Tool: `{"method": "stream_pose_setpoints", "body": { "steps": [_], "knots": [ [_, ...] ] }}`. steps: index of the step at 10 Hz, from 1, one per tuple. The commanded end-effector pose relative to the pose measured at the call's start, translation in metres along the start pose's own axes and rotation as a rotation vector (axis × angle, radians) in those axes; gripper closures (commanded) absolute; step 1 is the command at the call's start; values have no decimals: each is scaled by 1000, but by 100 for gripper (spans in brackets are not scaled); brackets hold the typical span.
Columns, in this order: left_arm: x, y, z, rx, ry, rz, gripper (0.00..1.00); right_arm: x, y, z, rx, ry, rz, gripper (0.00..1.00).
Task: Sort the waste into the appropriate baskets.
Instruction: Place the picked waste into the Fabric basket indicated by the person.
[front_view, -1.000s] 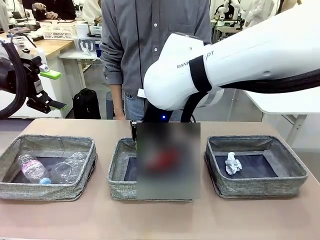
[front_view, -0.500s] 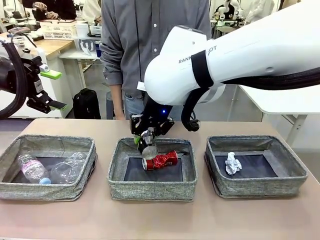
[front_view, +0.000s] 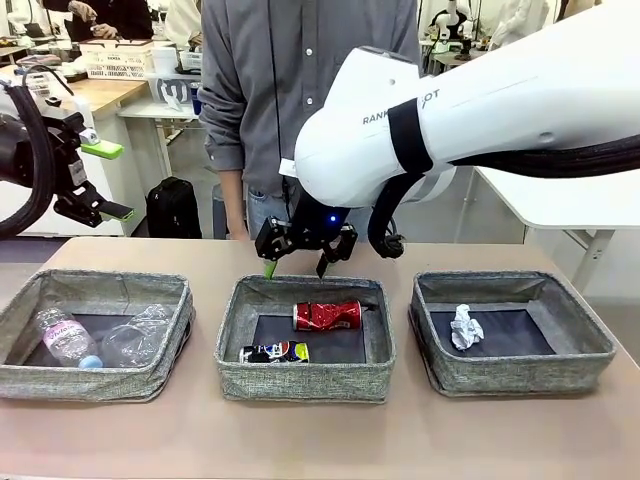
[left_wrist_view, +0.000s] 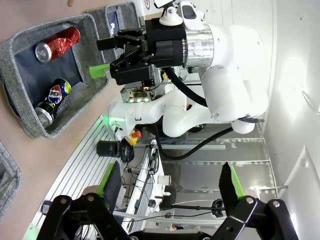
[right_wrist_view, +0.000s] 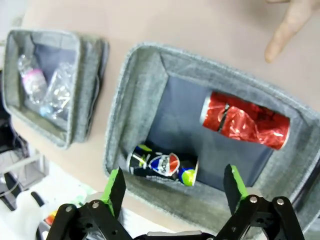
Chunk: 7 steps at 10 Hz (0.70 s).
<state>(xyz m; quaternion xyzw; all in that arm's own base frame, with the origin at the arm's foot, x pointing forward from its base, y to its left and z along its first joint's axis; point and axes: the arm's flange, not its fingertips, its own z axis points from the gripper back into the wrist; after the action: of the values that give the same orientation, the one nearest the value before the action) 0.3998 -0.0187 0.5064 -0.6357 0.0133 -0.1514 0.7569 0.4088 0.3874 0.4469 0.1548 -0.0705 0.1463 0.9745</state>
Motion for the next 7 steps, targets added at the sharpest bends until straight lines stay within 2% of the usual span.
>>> {"method": "stream_pose_setpoints", "body": {
  "steps": [1,2,3,4,5,6,7],
  "knots": [
    [-1,-2,0,5,3,3,0,-3,-2,2,-18,-21,8,0],
    [-1,-2,0,5,3,3,0,-2,-4,8,-25,-16,-11,0],
    [-1,-2,0,5,3,3,0,-4,-19,47,95,-55,-99,0],
    [-1,-2,0,5,3,3,0,-14,-44,100,389,-30,-256,0],
    [-1,-2,0,5,3,3,0,-37,-64,138,613,61,-268,0],
    [-1,-2,0,5,3,3,0,-60,-83,156,616,160,-319,0],
    [-1,-2,0,5,3,3,0,-82,-104,167,620,141,-364,0]
  ]
}}
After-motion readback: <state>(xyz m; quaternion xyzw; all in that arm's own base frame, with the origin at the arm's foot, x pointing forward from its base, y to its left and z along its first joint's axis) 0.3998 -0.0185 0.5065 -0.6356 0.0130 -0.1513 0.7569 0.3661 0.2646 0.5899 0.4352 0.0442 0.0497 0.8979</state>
